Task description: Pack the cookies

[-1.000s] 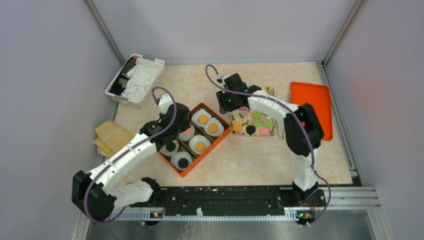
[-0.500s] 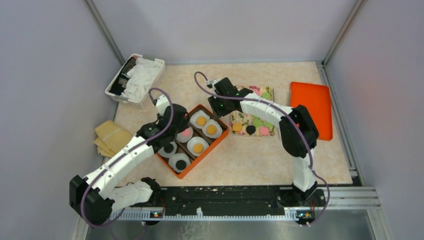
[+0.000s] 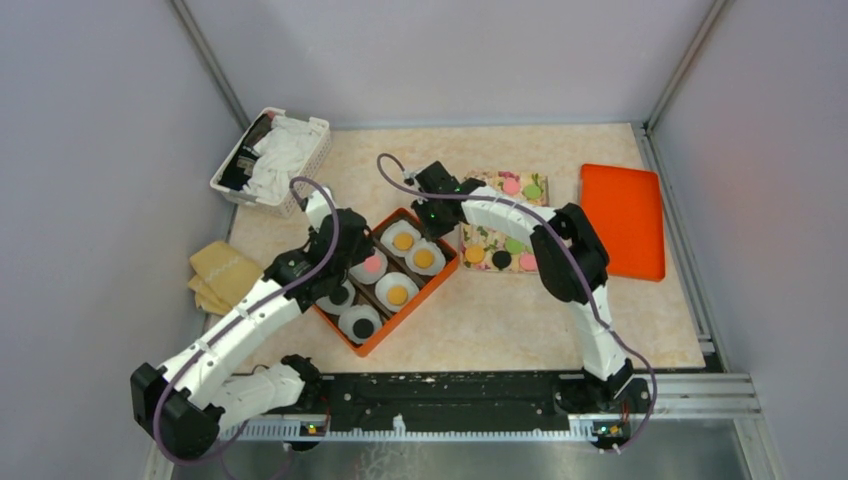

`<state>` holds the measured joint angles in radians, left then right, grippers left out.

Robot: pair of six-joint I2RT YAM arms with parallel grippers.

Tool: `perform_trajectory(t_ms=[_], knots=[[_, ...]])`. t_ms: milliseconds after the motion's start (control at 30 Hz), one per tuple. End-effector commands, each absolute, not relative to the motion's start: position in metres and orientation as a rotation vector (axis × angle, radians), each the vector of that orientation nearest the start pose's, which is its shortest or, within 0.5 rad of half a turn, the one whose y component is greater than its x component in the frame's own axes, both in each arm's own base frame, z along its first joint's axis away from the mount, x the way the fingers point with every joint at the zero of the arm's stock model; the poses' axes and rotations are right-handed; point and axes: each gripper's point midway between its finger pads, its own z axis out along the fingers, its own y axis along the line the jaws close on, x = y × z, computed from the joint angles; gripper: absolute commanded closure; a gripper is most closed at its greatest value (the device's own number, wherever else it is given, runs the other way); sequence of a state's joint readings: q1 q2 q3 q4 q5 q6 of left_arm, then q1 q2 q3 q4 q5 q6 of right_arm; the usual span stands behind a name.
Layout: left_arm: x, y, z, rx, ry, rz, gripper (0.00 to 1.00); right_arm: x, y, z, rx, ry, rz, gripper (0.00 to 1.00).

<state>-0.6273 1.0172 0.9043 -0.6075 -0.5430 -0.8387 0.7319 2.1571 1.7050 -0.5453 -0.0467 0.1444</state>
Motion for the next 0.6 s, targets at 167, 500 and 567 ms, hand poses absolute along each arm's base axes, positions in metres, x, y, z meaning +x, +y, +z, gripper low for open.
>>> perform_trajectory(t_ms=[167, 500, 567], knots=[[0.278, -0.117, 0.205, -0.482, 2.071, -0.209, 0.50, 0.391, 0.351, 0.070, -0.607, 2.471, 0.306, 1.00], [0.292, -0.136, 0.207, -0.403, 2.088, -0.243, 0.50, 0.381, 0.316, 0.065, -0.311, 2.552, 0.156, 1.00], [0.294, -0.137, 0.209, -0.389, 2.084, -0.247, 0.50, 0.379, 0.305, 0.066, -0.248, 2.552, 0.133, 1.00]])
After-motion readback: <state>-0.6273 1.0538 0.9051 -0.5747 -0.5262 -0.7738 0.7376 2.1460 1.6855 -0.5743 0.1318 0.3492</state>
